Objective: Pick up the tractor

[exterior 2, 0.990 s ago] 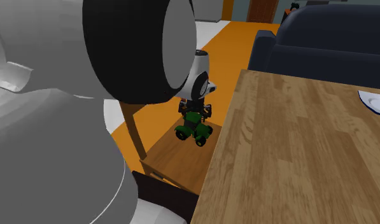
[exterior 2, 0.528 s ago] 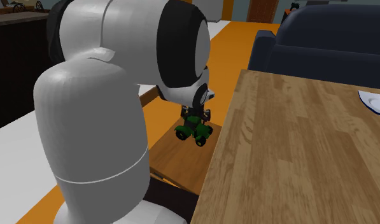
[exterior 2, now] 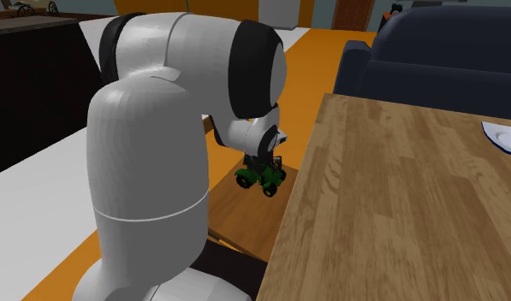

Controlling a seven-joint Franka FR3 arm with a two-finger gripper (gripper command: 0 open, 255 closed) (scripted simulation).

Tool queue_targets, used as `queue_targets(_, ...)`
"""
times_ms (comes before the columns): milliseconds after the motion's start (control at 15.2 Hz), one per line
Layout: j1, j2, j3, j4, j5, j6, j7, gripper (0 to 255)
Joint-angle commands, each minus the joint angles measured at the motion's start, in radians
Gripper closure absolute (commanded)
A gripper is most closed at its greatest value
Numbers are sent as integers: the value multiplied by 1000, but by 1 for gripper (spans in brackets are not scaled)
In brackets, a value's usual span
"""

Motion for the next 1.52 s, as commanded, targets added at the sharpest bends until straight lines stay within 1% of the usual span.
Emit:
queue_targets(0,0,7,1,1,1,7,-1,0)
queue_targets(66,0,6,1,0,1,7,-1,255)
queue_targets(660,0,7,1,1,1,7,-1,255)
queue_targets(1452,7,-132,-13,6,-25,-136,26,255)
